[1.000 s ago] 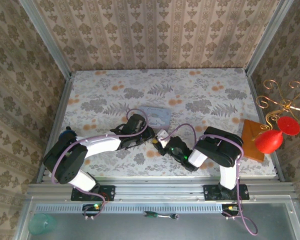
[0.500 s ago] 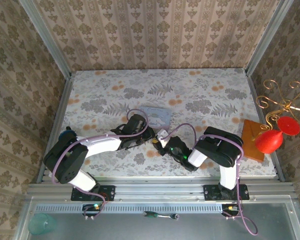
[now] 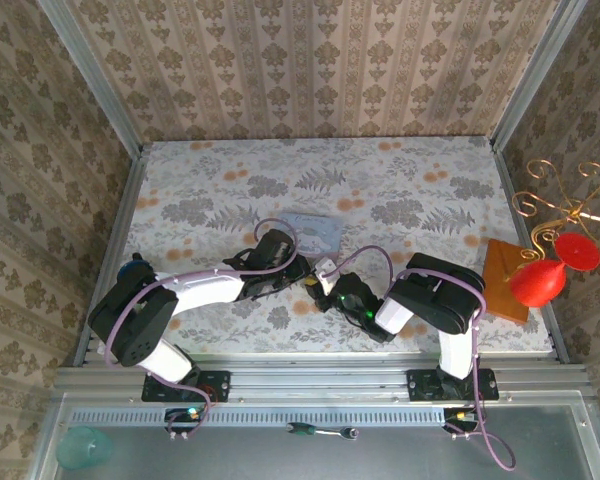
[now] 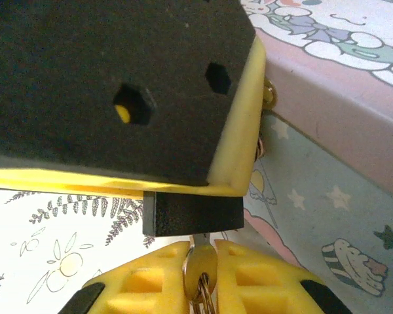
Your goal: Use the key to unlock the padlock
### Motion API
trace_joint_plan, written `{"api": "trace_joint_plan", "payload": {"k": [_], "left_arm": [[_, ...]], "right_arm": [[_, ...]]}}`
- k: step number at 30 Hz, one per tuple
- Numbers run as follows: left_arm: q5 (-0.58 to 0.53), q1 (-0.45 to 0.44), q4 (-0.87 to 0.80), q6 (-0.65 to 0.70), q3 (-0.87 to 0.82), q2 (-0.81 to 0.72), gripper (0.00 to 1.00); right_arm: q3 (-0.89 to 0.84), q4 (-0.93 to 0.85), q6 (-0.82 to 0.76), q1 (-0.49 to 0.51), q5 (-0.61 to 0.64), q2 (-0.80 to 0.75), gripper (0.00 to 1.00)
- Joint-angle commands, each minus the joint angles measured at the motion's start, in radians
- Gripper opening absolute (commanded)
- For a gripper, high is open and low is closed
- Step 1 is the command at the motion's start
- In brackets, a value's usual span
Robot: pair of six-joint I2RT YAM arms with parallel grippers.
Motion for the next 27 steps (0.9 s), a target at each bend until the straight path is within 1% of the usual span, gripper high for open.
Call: {"api": "trace_joint_plan", "payload": {"k": [1,13,17,20,24,27], "left_arm": [[0.010,-0.012,-0.043,0.019,0.025,0.008,0.00],[0.015,-0.017,-0.048,0.022,0.036,0.014,0.00],[0.019,-0.016,-0.038,0.017,0.036,0.027,0.00],[0.026,-0.016,-0.031,0.014,0.037,0.033,0.00],[0.025,-0.017,-0.031,0.016,0.041,0.037,0.00],[0.023,-0.012,-0.030,0.019,0.042,0.035,0.00]], "right_arm": [[0.016,0.016,0.043,-0.005,0.027,0.018,0.15],[0.006,0.008,0.049,-0.002,0.016,0.015,0.12],[0.007,-0.003,0.066,-0.002,0.011,0.005,0.06],[0.011,-0.007,0.073,-0.002,0.005,0.000,0.03],[0.012,-0.018,0.063,-0.002,0.006,-0.003,0.00],[0.013,-0.030,0.060,-0.002,0.015,-0.004,0.00]]}}
